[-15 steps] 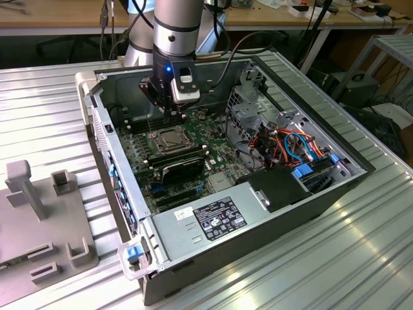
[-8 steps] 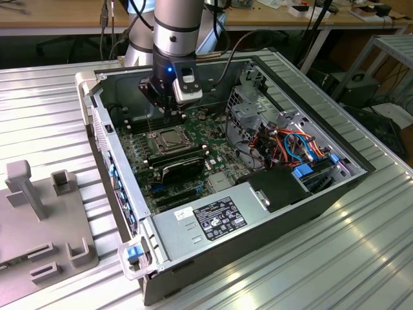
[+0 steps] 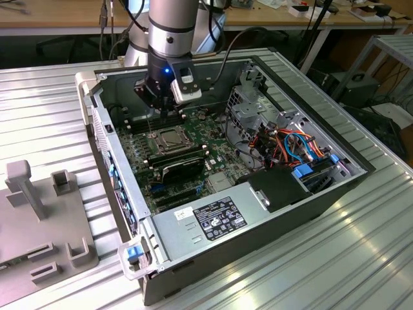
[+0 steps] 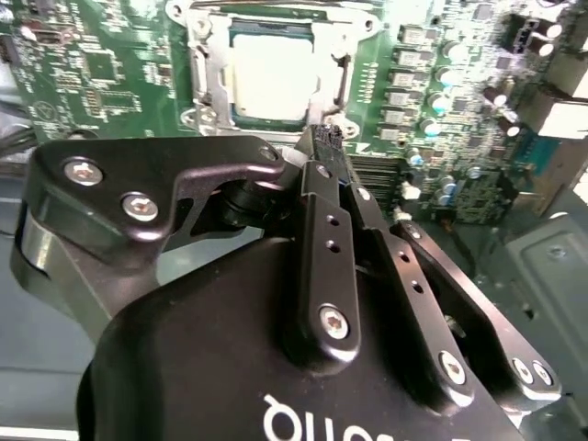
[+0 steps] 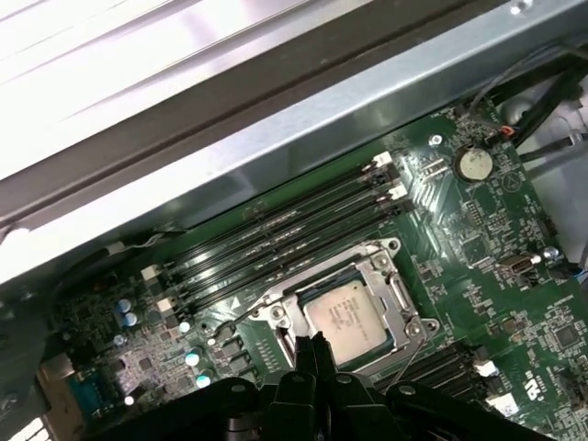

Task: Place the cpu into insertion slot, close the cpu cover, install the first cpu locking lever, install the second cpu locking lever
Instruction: 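Install the first cpu locking lever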

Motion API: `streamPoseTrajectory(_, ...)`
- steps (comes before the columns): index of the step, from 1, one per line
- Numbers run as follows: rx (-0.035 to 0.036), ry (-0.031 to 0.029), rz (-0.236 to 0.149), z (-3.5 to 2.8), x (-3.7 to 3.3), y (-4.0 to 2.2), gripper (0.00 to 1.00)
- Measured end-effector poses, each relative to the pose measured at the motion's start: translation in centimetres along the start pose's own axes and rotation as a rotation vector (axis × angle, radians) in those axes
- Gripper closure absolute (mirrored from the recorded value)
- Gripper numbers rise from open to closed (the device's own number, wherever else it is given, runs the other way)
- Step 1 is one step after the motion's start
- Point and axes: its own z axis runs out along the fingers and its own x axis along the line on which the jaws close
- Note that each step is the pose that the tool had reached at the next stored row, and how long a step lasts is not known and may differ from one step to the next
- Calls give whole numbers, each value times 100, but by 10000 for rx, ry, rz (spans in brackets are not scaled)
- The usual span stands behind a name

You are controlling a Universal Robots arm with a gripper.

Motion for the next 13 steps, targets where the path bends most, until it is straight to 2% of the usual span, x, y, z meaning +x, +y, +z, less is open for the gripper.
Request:
streamPoseTrajectory(7,-1,3,-93,0,100,-81,89)
streamPoseTrajectory(13,0,13,-215,6,220,-142,89)
